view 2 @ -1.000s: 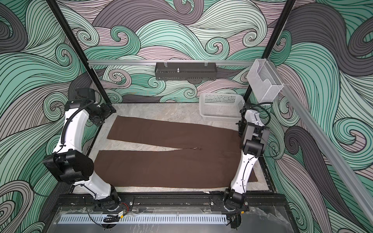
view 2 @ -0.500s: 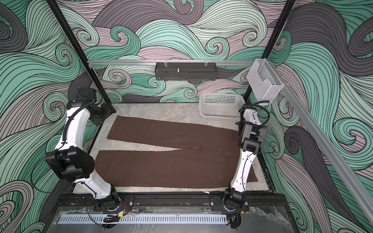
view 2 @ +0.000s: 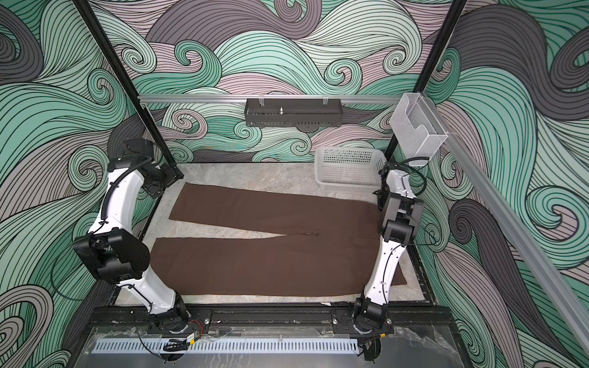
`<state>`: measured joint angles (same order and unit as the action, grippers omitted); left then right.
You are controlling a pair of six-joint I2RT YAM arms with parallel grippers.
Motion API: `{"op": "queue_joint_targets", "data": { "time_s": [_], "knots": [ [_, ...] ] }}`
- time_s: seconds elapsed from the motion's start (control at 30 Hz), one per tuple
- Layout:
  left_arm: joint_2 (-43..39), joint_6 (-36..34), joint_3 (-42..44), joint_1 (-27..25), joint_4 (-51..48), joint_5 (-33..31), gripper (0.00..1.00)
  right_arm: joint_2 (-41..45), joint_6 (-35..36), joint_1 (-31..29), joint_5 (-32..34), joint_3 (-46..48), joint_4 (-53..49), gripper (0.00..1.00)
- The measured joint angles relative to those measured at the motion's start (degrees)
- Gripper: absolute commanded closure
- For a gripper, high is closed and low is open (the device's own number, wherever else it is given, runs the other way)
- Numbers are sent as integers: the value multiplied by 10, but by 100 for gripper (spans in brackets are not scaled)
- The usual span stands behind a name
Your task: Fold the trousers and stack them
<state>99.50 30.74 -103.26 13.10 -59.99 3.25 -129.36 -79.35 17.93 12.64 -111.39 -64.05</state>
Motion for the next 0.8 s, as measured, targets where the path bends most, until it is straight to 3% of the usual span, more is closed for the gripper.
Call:
{"op": "queue_joint_targets", "data": {
  "time_s": [0.23,0.37,0.8],
  "knots": [
    [59,-4,-13,3,7,27,17,170,23,-10,-16,169,66,100],
    [108,-4,-50,7,8,46,15,216,38,-17,-31,234,96,100],
    [311,14,-285,45,-40,76,12,347,89,-45,-38,399,155,100]
  ]
}}
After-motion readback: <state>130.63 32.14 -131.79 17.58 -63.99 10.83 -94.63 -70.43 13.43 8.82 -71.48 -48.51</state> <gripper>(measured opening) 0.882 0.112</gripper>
